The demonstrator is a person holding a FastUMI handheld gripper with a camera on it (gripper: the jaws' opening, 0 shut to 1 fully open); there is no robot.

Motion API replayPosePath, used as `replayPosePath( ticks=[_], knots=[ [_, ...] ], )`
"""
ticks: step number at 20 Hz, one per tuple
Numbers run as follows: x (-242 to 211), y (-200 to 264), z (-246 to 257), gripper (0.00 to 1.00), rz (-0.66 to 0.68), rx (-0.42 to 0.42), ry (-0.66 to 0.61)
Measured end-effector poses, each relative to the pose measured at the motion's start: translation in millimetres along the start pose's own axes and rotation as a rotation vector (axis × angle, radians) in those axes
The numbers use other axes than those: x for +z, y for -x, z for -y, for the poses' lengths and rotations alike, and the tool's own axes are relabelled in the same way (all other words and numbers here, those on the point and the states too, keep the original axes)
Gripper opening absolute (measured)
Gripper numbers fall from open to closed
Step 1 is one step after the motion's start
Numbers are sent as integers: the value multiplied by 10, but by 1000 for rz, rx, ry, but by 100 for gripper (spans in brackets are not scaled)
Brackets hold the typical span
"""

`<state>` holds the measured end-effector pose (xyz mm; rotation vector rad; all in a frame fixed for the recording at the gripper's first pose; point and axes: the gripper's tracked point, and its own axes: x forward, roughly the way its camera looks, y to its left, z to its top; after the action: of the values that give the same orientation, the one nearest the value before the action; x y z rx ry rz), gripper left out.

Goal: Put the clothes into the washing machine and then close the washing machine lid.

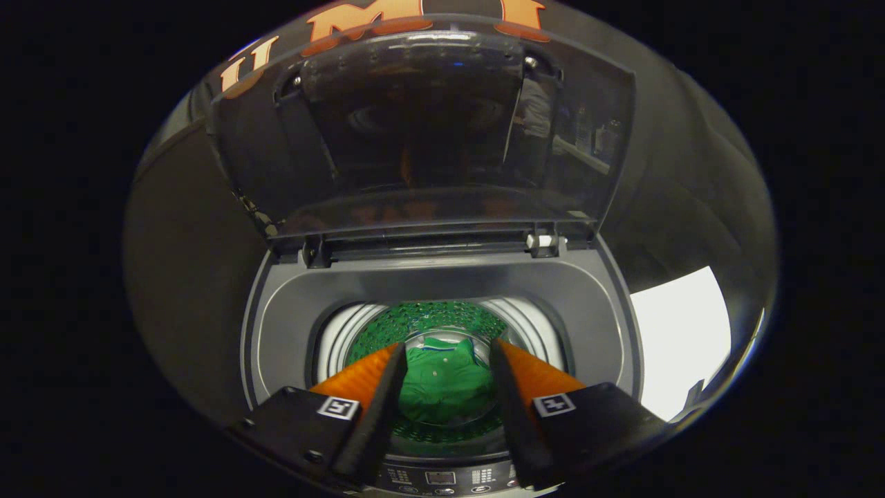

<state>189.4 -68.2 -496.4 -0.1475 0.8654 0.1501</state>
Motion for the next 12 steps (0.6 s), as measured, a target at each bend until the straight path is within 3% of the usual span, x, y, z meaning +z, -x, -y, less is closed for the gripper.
replayPosePath(
  ticks=[6, 12],
  knots=[
    [282, 479, 74, 100, 70, -9, -53],
    [694, 1044, 167, 99, 165, -16, -71]
  ],
)
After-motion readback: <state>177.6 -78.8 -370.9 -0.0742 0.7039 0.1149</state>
